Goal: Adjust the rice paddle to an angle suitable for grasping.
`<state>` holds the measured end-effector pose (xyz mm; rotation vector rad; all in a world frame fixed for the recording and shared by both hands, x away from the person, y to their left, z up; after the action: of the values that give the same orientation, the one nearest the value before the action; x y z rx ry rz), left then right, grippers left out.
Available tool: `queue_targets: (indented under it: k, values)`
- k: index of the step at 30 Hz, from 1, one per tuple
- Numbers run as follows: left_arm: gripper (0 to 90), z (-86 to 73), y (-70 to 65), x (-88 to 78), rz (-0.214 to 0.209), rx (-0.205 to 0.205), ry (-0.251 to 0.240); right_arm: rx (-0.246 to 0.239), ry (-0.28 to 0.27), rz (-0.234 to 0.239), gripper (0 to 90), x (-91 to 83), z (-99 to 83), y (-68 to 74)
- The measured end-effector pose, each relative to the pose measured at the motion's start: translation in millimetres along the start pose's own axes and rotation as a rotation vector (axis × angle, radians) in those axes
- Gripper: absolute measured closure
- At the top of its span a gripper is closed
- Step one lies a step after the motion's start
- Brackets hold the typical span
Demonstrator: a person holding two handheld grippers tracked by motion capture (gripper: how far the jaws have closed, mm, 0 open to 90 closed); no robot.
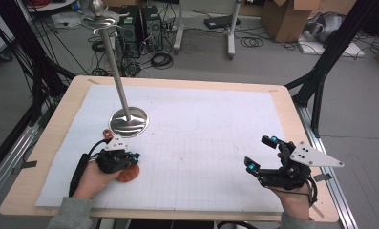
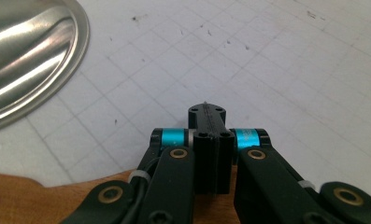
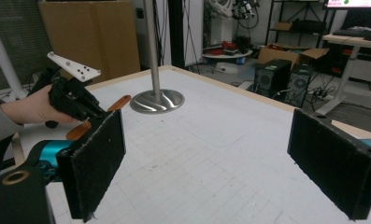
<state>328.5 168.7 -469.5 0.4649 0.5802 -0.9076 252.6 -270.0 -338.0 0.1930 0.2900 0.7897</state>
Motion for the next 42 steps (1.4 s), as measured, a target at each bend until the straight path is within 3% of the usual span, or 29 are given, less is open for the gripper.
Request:
queue_targets:
  k: [8,18,22,42]
  values:
    - [89.4,-8.4,-1.2,-11.6,-0.011,0.001,0.01,-0.02,-0.047,0.016,10.1,13.0,6.2,5.4]
    - [89.4,-18.6,-0.6,-24.4,-0.015,-0.026,0.021,-0.017,-0.037,0.029,10.1,20.7,7.8,7.8]
    - [89.4,-24.6,1.2,-31.4,-0.014,-0.038,0.024,-0.012,-0.039,0.067,10.1,28.4,7.8,11.8]
    - [89.4,-49.8,4.9,-61.2,-0.013,-0.08,0.033,-0.007,-0.041,0.099,10.1,48.8,13.3,16.5]
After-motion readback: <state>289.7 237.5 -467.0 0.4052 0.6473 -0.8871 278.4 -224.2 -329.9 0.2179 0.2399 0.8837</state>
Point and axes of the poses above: each handheld gripper's, and its own axes: x roughly forward along the jaws, z roughly out of its top, y roughly to its left, the point moved 4 cm from there along x, roughly forward along the jaws, and after that the axes turned 14 degrees about x, right-handed, at the moved point
